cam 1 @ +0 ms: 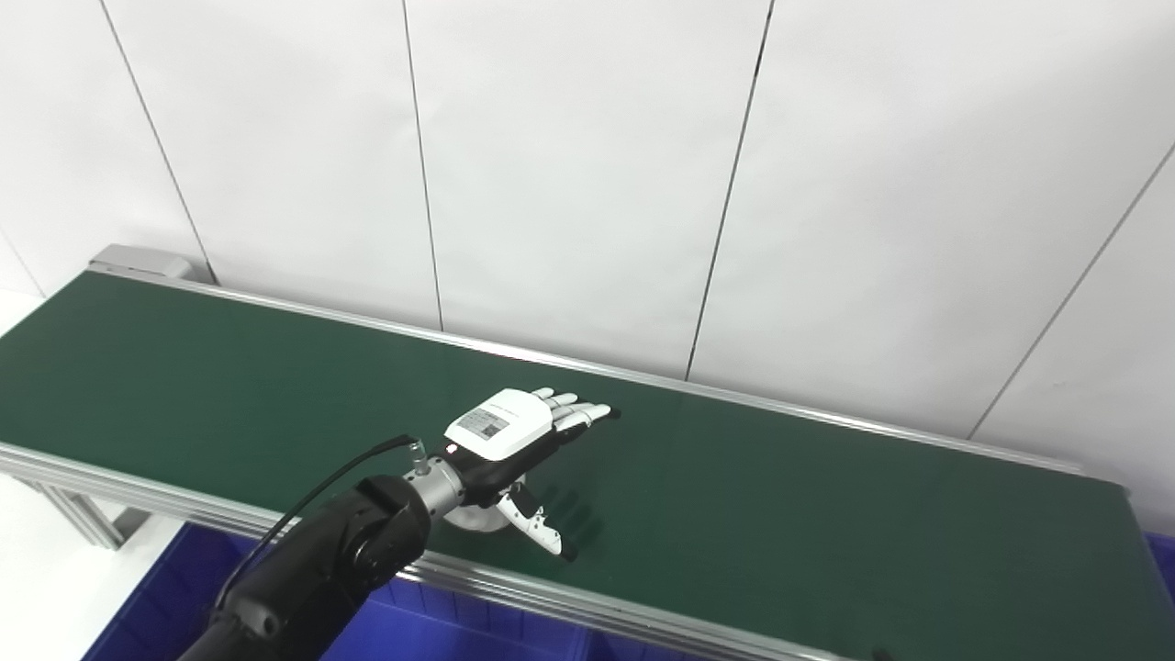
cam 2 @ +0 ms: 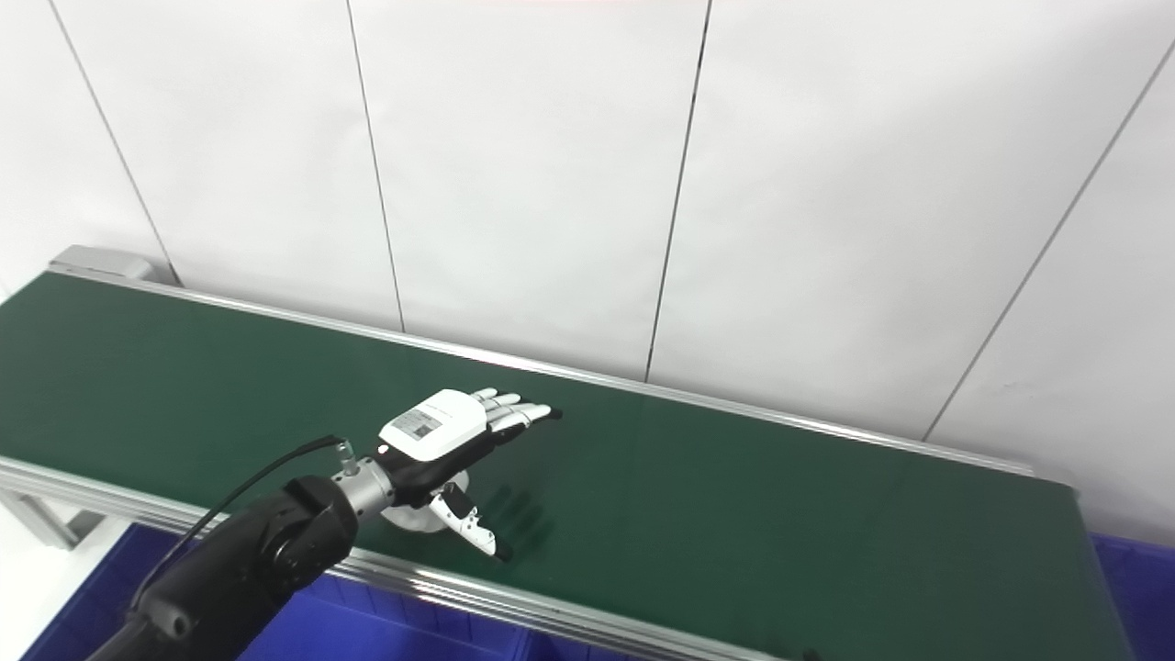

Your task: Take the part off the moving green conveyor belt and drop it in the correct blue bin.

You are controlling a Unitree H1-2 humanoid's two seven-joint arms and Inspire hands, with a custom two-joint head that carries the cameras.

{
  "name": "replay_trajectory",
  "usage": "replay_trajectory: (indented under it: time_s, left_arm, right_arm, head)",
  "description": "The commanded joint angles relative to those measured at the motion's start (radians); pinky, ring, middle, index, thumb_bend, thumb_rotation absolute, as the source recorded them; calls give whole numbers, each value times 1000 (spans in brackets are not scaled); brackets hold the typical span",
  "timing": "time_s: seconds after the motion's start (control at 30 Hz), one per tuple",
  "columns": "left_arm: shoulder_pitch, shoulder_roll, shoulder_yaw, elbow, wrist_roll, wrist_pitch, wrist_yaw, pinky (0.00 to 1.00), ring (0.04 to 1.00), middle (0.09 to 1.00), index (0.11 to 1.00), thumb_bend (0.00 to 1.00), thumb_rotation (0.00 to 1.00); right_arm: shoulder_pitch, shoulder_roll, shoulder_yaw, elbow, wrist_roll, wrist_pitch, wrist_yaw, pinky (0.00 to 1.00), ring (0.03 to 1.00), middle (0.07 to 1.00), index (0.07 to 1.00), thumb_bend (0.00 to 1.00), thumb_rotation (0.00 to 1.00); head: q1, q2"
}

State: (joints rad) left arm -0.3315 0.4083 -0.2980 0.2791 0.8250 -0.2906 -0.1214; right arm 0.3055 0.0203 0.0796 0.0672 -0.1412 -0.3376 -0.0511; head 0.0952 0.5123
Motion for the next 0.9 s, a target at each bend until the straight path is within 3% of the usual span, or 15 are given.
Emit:
replay_trajectory:
  time_s: [0.0,0.23,0.33,0.43,0.47,0.73,0.8,0.83,0.87]
  left_arm:
    - [-45,38,-5,0,-26,-5,-22,988,963,944,956,998,463]
    - [-59,71,-34,8,-76,10,-152,987,978,956,944,1000,456]
    - [-60,82,-43,5,-73,12,-166,959,950,928,912,1000,435]
    - [-52,84,-47,-4,-14,31,-114,908,911,897,887,1000,402]
    - [-48,83,-47,-10,5,40,-97,860,885,880,874,1000,342]
    - [-33,54,-57,35,194,97,202,608,695,743,760,957,154]
    - [-35,46,-58,55,206,102,253,456,530,612,697,899,84]
    - [-37,42,-58,60,204,104,268,433,506,591,687,888,72]
    - [-38,41,-59,64,202,102,280,387,460,503,596,671,29]
  right_arm:
    - [0,9,4,-33,-11,-20,-11,885,928,976,956,722,1000]
    - [3,12,9,-47,1,-12,2,900,934,980,962,716,1000]
    - [6,13,11,-56,-5,-6,0,899,932,977,962,715,1000]
    - [7,12,12,-60,-5,0,0,899,932,978,962,692,1000]
    - [8,13,11,-62,-3,5,0,902,933,977,961,701,1000]
    - [7,8,15,-58,8,0,7,906,939,984,966,700,1000]
    - [7,7,15,-57,6,0,6,903,938,984,970,704,1000]
    - [8,7,15,-57,3,-1,4,902,937,984,970,704,1000]
    - [8,7,15,-58,2,0,4,897,935,984,969,707,1000]
  head:
    - [-1,2]
    - [-12,13]
    - [-14,15]
    - [-16,17]
    - [-16,17]
    - [-16,17]
    - [-16,17]
    - [-18,19]
    - [-19,19]
